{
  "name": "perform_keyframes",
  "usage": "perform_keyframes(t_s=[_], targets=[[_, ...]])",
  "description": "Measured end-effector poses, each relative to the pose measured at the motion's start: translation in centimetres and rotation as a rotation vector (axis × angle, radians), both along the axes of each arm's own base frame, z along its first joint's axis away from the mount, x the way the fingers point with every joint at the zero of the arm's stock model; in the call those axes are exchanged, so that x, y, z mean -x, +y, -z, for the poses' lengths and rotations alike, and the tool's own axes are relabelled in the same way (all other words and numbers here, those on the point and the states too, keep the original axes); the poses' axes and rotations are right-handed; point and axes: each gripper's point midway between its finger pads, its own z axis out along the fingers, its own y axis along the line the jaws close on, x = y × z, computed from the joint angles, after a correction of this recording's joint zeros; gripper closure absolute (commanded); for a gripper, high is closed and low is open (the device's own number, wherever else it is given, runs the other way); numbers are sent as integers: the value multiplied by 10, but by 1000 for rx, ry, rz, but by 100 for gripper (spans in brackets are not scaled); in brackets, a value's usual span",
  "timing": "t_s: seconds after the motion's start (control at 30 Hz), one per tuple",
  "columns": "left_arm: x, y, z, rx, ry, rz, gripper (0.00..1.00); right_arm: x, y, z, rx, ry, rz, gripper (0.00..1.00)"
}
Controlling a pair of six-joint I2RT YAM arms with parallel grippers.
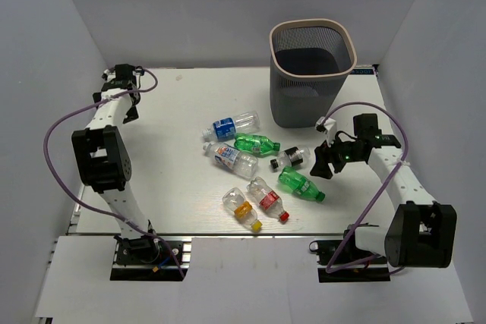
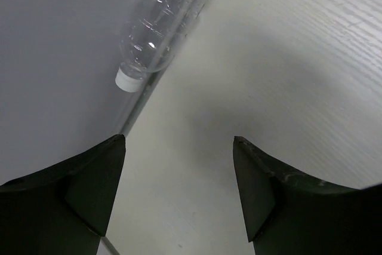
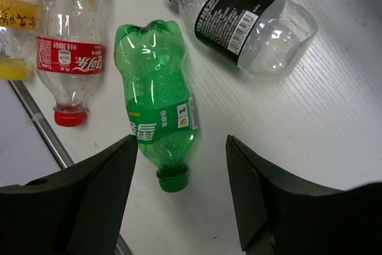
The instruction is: Put the plastic bottles in the bin
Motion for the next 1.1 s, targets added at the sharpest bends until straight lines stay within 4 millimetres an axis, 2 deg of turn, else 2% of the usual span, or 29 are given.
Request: perform_keyframes(t_s=[0.23,0.43,0.53,0.63,0.77,0.87,1.1], targets=[[-5,24,24,-40,65,3,17,3,-3,2,33,19,-62,34],[-1,52,36,-56,78,-50,24,-5,-5,-1,50,35,-61,35],[0,68,51,-51,95,-82,24,-6,-7,-2,59,40,-59,35],[5,79,69,-43,136,-102,19,-5,-8,-1,64,47,-60,35],[8,81,86,-34,176,-102,18,-2,-9,0,73,57,-62,35],[4,82,86,-36,174,-92,18,-2,-9,0,73,58,-64,35],[-14,88,71,-66,132,-54,17,-1,-9,7,74,87,-68,35]])
